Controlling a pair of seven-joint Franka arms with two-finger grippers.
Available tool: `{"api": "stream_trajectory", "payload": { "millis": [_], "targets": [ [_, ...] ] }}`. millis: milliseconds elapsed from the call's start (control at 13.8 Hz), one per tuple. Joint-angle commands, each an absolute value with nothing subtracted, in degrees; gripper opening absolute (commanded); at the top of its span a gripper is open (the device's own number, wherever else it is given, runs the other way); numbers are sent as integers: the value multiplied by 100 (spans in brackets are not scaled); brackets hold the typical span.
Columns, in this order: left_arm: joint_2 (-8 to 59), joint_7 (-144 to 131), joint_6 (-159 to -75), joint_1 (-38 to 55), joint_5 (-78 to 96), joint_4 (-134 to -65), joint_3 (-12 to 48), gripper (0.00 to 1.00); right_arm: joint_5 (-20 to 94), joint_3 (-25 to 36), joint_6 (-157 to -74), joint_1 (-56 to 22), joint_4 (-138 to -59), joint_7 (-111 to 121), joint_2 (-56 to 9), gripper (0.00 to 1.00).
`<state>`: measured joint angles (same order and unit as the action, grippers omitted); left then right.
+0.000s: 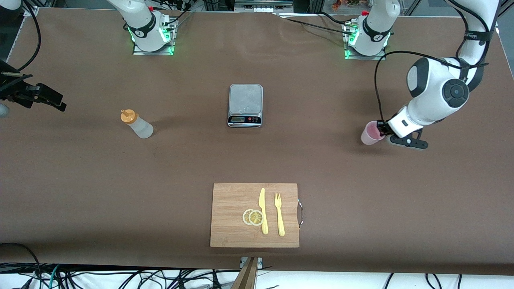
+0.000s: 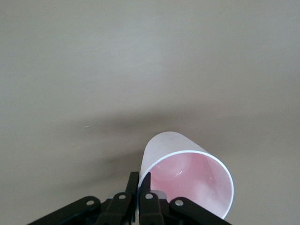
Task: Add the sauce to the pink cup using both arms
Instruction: 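Carry the pink cup with the left gripper onto the scale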
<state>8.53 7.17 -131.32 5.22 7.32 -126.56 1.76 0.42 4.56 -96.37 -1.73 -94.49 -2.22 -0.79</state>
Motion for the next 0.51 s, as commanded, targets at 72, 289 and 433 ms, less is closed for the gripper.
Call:
{"api": "stream_trajectory", "payload": {
  "millis": [72,289,433],
  "targets": [
    [896,-664,-12762,1947,1019,-12139,149,0,149,501,-9554,-202,-9422,-167,-53,100],
    [1299,-1404,-12718,2888,1430,-11665,141,0,141,501,-9554,-202,-9422,-167,-53,100],
    [1589,-1948,-12718,3486,1634,-11322,141,0,141,501,-9562,-202,-9422,-167,-53,100]
  ]
}}
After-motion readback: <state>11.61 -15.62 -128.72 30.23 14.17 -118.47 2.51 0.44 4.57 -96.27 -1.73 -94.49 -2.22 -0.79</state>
